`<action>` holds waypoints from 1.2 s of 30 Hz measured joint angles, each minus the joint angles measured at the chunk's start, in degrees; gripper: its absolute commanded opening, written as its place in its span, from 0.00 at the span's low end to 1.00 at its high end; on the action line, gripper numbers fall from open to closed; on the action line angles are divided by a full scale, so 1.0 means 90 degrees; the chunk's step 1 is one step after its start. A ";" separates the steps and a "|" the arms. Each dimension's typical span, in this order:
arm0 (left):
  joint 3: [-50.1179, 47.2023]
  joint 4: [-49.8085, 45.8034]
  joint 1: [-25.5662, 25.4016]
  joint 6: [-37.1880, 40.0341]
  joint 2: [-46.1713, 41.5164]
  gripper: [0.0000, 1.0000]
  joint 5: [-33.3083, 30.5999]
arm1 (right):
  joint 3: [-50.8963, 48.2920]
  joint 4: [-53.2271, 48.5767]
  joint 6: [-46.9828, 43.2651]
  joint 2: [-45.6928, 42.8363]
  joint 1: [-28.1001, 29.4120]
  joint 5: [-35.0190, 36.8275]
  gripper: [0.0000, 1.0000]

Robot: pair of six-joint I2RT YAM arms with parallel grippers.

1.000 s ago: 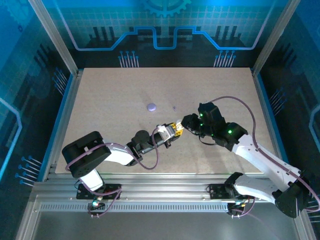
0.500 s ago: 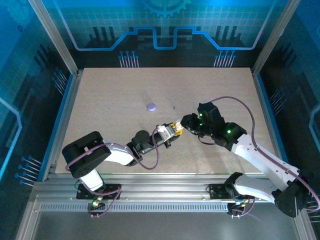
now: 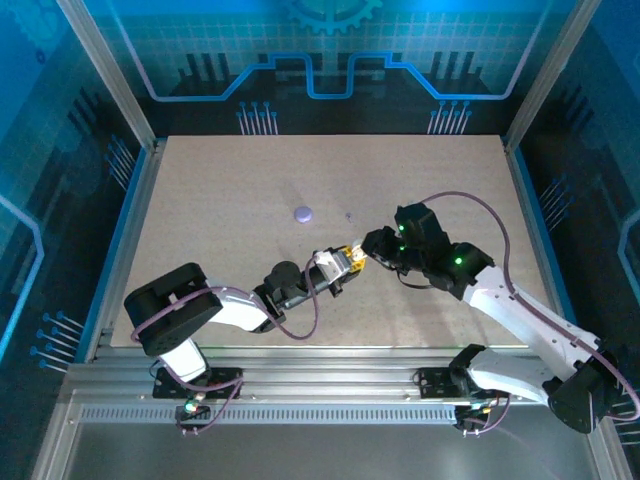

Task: Insert the wireless bluetooth earbuds into the charging case

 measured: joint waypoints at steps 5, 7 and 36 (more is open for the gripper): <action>0.0000 -0.0015 0.0000 0.0002 0.0000 0.21 -0.0129 | 0.0063 -0.0070 -0.0044 0.0078 0.0000 -0.0236 0.21; 0.0000 -0.0053 0.0000 0.0005 0.0000 0.21 -0.0189 | 0.0068 -0.0097 -0.0046 0.0117 0.0002 -0.0321 0.21; -0.0104 0.0034 0.0000 -0.0005 0.0000 0.21 -0.0617 | 0.0525 -0.0304 -0.0576 0.0631 -0.0260 -0.0551 0.20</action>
